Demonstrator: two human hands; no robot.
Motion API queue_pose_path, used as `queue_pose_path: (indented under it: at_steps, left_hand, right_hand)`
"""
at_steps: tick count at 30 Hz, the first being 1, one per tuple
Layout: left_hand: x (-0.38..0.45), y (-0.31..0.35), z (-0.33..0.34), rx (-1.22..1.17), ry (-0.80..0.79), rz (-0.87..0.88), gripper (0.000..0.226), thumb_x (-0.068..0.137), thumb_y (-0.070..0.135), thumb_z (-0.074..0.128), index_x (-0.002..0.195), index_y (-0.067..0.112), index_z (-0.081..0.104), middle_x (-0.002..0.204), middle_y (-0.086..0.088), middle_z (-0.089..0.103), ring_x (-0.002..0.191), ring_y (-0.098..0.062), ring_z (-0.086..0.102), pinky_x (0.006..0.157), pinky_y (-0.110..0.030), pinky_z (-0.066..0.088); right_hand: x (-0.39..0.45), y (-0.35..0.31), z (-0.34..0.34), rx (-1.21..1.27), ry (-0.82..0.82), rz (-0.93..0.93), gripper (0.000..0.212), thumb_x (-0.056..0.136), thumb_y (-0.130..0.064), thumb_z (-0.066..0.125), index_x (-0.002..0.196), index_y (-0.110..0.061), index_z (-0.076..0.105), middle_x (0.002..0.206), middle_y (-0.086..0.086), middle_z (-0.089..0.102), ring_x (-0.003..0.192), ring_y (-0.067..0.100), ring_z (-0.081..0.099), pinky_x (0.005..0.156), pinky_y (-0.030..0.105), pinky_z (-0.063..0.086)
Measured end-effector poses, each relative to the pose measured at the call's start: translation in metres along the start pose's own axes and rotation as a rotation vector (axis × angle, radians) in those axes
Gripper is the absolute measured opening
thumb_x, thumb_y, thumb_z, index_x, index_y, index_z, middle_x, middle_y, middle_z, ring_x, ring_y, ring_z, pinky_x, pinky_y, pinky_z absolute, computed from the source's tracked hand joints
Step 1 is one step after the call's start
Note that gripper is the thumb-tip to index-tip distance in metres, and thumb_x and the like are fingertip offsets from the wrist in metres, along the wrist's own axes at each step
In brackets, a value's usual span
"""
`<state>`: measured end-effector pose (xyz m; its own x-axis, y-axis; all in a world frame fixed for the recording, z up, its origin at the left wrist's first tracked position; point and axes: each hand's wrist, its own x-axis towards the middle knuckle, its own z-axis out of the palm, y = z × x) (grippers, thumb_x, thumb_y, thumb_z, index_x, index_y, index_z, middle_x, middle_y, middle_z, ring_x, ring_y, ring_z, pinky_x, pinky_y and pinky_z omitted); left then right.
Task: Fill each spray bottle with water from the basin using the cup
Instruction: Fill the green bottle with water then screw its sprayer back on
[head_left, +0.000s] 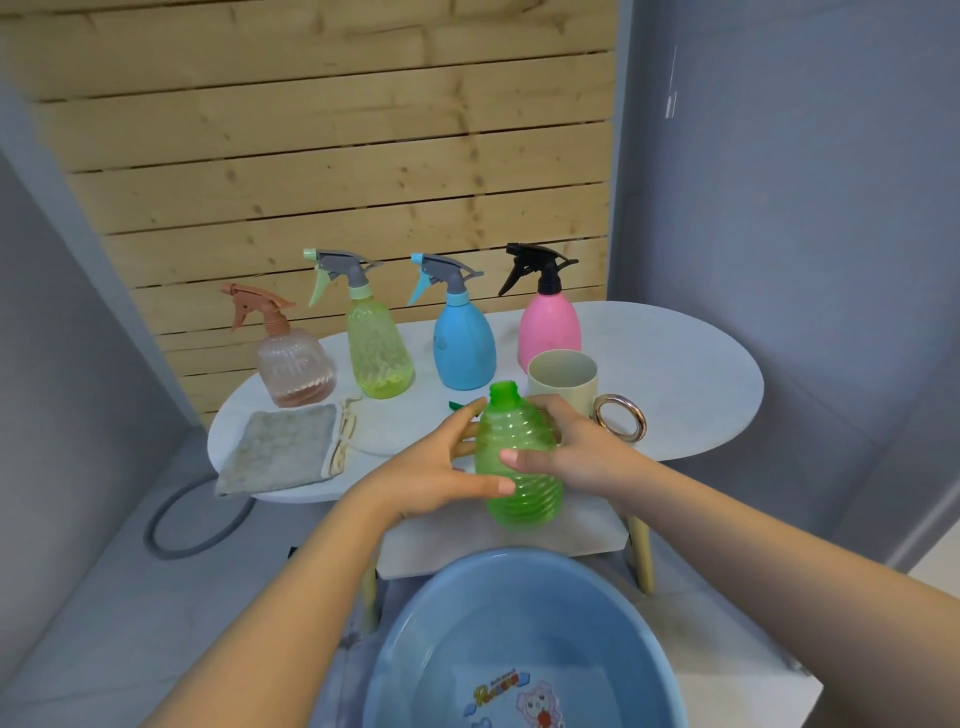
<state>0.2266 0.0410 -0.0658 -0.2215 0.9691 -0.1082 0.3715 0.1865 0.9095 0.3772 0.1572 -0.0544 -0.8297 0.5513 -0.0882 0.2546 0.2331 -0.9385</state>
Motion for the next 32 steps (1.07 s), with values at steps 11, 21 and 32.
queue_pose_path:
  at_steps: [11,21,32]
  left_hand:
    - [-0.002,0.005,0.012,-0.054,0.232,-0.039,0.071,0.064,0.019,0.087,0.121,0.024,0.045,0.113,0.006,0.064,0.103,-0.007,0.063,0.087,-0.026,0.052]
    - [0.005,0.001,0.008,-0.093,0.373,-0.103,0.072,0.066,0.019,0.085,0.123,0.024,0.042,0.11,0.009,0.063,0.099,-0.005,0.062,0.079,-0.022,0.049]
    - [-0.002,0.007,0.006,-0.067,0.348,-0.111,0.071,0.068,0.017,0.084,0.125,0.023,0.042,0.111,0.009,0.063,0.097,-0.001,0.062,0.073,-0.016,0.048]
  right_hand:
    - [0.003,0.0,-0.01,-0.203,0.237,-0.095,0.043,0.085,-0.032,0.068,0.124,-0.018,0.057,0.109,-0.004,0.058,0.102,0.011,0.055,0.091,0.024,0.043]
    - [0.027,0.025,-0.054,-0.709,0.461,0.282,0.034,0.095,-0.031,0.044,0.123,-0.015,0.053,0.123,0.009,0.054,0.119,0.029,0.04,0.09,0.035,0.038]
    - [0.025,0.028,-0.048,-0.303,0.446,0.238,0.027,0.094,-0.023,0.042,0.09,-0.002,0.059,0.091,0.012,0.067,0.085,0.028,0.058,0.067,0.031,0.041]
